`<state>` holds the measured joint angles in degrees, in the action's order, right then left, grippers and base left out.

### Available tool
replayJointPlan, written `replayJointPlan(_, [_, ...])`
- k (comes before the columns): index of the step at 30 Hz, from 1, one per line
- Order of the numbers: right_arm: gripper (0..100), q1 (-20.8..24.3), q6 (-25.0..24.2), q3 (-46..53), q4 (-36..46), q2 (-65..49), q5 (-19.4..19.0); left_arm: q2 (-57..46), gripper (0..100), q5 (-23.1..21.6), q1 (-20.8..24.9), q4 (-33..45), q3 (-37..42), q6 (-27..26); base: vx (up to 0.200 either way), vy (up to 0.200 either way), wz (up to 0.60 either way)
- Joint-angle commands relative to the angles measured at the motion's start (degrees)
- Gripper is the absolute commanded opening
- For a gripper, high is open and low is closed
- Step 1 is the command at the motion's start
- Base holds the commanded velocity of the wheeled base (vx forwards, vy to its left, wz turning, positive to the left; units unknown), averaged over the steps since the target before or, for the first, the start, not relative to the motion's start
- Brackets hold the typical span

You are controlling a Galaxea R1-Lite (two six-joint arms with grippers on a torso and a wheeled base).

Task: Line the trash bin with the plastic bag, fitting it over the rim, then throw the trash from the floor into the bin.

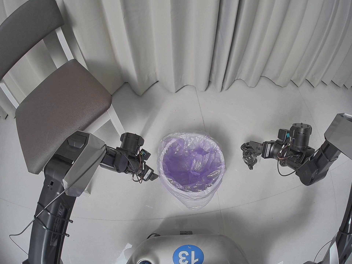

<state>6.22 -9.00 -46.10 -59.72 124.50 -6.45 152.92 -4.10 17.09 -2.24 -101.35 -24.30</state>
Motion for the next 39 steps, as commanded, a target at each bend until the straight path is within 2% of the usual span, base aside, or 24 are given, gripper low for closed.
replayJointPlan(1, [100,0.37,-1.11,0.75,-1.27,3.20,-0.06,-11.41,100,-3.99,-0.57,-7.60,13.02,3.20,0.000,0.000,0.00])
replayJointPlan(7, [100,1.96,-2.78,0.93,-5.76,8.21,0.12,-17.92,100,-3.90,0.31,-21.05,26.91,11.02,0.000,0.000,0.00])
replayJointPlan(14, [100,2.84,-1.90,0.05,-6.46,13.22,-0.06,-25.30,100,-2.50,-0.66,-38.89,45.89,13.92,0.000,0.000,0.00])
replayJointPlan(20, [100,0.99,-1.37,-0.92,-6.11,14.01,-0.06,-29.17,100,-1.27,-1.10,-47.68,54.68,15.95,0.000,0.000,0.00])
replayJointPlan(22, [100,-0.24,-0.41,0.14,-6.46,14.01,0.21,-31.81,100,-1.27,-1.45,-52.51,59.78,16.30,0.000,0.000,0.00])
replayJointPlan(25, [100,-2.70,4.87,2.16,-7.69,13.49,1.18,-35.50,100,-1.27,-1.80,-59.10,66.28,19.20,0.000,0.000,0.00])
replayJointPlan(28, [100,-4.11,9.00,4.97,-12.44,11.82,1.97,-38.40,100,-1.27,-1.45,-66.14,72.96,21.13,0.000,0.000,0.00])
replayJointPlan(32, [100,-4.28,9.79,6.73,-16.66,10.32,2.23,-39.98,100,-1.35,0.22,-75.45,80.79,21.40,0.000,0.000,0.00])
replayJointPlan(33, [100,-4.37,9.96,6.03,-16.66,8.83,2.23,-39.98,100,-1.27,1.01,-81.43,84.48,21.66,0.000,0.000,0.00])
replayJointPlan(35, [100,-4.81,10.05,4.44,-16.13,7.25,2.05,-39.45,100,-0.74,2.16,-87.76,88.61,22.19,0.000,0.000,0.00])
replayJointPlan(39, [100,-5.25,10.23,-1.27,-11.47,7.33,1.97,-39.63,100,1.20,3.83,-87.67,90.63,22.80,0.000,0.000,0.00])
